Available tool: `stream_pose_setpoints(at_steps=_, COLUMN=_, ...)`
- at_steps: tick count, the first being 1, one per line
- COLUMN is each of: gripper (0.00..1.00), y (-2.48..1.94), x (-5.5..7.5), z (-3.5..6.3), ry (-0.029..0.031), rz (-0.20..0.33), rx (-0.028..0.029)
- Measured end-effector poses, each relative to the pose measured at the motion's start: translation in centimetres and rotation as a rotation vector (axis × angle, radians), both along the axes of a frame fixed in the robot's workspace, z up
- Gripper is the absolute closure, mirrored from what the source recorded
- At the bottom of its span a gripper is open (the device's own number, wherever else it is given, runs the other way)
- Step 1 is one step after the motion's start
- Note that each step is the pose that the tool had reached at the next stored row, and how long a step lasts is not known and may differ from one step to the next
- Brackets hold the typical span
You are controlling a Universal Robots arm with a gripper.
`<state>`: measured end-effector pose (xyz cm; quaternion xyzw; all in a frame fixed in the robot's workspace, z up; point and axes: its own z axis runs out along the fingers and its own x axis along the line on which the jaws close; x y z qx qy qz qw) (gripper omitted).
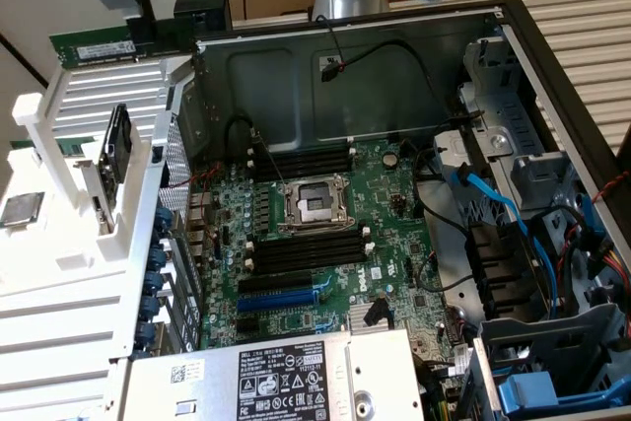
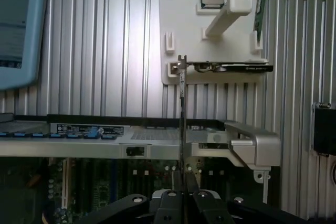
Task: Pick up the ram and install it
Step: 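Pick up the ram and move it above insertion slot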
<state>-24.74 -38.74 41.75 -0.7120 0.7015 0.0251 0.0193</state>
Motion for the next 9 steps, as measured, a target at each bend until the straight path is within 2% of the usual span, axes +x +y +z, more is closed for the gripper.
stream_pose_setpoints(at_steps=5, gripper=0.86, y=0.00, x=2.3, z=0.00, ry=0.0000, rz=0.000, rx=-0.0019)
stream_pose_setpoints(at_steps=9, gripper=0.86, y=0.00, x=4.1, z=-0.05, ry=0.0000, rz=0.000, rx=-0.0067)
